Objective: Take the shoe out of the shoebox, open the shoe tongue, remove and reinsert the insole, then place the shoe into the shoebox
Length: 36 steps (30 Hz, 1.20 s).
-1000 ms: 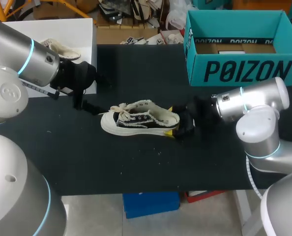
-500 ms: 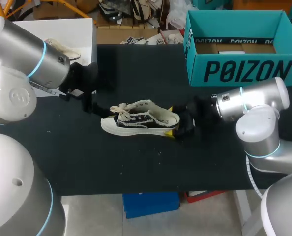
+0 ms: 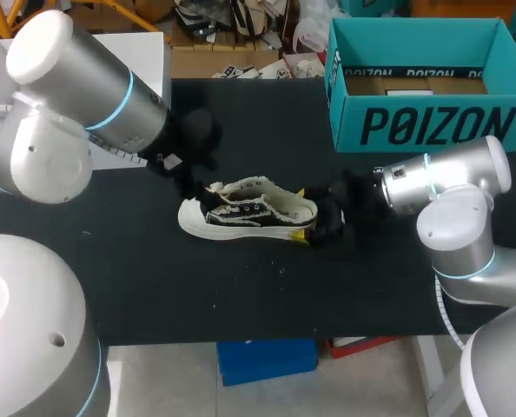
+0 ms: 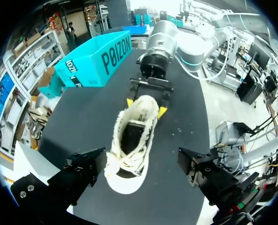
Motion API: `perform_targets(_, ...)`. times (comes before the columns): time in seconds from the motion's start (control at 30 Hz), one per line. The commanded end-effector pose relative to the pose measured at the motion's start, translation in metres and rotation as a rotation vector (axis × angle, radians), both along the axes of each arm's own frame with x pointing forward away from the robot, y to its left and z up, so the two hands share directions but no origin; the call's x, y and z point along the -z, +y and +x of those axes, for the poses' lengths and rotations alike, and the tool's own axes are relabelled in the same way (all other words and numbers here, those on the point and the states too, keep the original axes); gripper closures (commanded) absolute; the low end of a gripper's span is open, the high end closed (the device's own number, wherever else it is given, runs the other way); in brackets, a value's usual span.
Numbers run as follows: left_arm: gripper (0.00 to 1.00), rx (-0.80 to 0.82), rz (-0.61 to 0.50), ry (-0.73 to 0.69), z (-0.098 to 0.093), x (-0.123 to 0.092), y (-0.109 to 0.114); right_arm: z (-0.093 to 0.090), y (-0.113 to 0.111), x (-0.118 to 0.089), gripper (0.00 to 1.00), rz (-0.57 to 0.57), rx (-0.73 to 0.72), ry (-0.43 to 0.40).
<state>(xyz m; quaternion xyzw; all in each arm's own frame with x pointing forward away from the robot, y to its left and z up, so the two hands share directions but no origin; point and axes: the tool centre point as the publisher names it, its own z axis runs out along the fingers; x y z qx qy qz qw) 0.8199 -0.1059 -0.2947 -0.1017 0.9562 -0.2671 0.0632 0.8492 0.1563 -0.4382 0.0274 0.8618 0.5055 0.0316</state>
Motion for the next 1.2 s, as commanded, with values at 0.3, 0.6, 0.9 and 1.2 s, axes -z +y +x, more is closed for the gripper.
perform_targets(0.3,0.00,-0.576,0.162,0.231,0.027,0.010,-0.026,0.001,0.003,0.003,1.00,-0.002,0.002,0.001)
perform_targets(0.6,0.00,-0.950,0.147,0.551,0.034,0.009,-0.028,0.001,0.003,0.003,1.00,-0.002,0.002,0.001)
perform_targets(0.9,0.00,-0.950,0.147,0.551,0.034,0.009,-0.028,0.001,0.003,0.003,1.00,-0.002,0.002,0.001)
perform_targets(1.2,0.00,-1.241,0.293,0.501,0.038,0.018,-0.052,0.001,0.003,0.003,1.00,-0.002,0.002,0.001)
